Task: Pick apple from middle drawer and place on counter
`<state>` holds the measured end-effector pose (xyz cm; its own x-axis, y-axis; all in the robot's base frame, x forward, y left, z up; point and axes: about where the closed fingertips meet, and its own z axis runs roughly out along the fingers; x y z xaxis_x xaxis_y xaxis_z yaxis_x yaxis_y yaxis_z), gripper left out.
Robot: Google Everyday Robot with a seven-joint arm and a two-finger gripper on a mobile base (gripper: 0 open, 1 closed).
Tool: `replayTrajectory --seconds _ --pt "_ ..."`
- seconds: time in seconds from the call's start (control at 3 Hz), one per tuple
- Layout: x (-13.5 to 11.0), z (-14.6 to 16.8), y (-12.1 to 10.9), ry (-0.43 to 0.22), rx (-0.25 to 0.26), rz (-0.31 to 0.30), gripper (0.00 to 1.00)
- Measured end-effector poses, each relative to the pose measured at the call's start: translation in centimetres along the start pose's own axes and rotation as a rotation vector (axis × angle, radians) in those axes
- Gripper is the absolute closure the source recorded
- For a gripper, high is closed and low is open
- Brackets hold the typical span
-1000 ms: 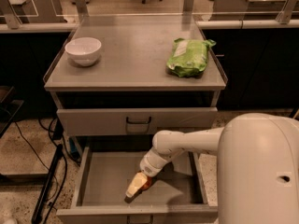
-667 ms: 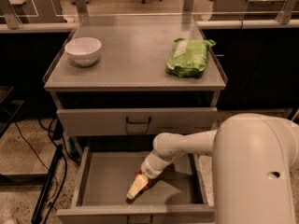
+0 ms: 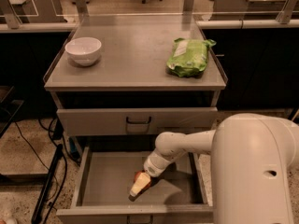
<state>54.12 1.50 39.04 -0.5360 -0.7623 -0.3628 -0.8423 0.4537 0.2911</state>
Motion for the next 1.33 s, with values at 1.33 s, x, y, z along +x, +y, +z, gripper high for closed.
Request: replayTrajectory --seconds 1.33 --pt "0.4 1.9 -0.9 0.025 -0.007 0.020 0.19"
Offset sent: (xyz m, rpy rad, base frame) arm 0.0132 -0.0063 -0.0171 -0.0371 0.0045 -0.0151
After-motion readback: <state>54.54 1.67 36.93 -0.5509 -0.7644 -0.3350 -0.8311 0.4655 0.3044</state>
